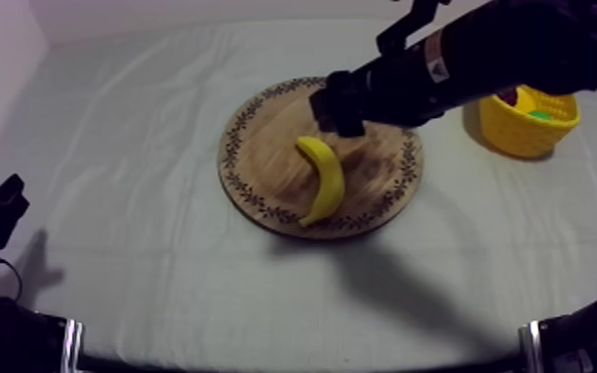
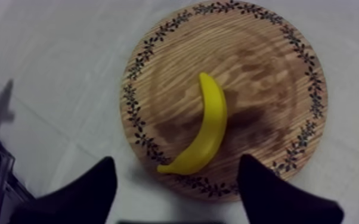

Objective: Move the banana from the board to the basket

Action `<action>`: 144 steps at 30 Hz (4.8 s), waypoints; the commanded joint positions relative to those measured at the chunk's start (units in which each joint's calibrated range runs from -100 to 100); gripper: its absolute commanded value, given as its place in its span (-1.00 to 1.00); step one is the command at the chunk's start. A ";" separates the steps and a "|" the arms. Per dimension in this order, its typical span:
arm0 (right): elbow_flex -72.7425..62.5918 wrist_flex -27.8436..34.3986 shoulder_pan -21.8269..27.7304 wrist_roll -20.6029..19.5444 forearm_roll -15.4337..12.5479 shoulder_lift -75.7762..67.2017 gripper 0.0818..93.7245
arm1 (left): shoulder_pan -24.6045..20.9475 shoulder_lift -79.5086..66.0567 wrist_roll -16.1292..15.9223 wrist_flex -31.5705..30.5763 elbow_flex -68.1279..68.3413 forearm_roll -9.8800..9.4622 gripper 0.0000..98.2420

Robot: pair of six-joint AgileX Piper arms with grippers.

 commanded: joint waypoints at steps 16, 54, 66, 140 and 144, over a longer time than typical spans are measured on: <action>1.58 -2.54 1.27 -1.04 1.65 5.45 0.90 | -0.01 0.03 0.01 0.00 0.04 0.00 -1.00; -17.66 3.39 1.63 -0.43 2.80 41.28 0.11 | -0.01 0.03 0.01 0.00 0.04 0.00 -1.00; -21.84 6.23 3.27 4.03 -1.04 43.67 -0.46 | -0.01 0.03 0.01 0.00 0.04 0.00 -1.00; -11.79 -4.72 42.24 28.66 -7.94 25.13 -0.48 | -0.01 0.03 0.01 0.00 0.04 0.00 -1.00; -3.59 -8.48 42.72 28.27 -8.68 17.17 -0.84 | -0.01 0.03 0.01 0.00 0.04 0.00 -1.00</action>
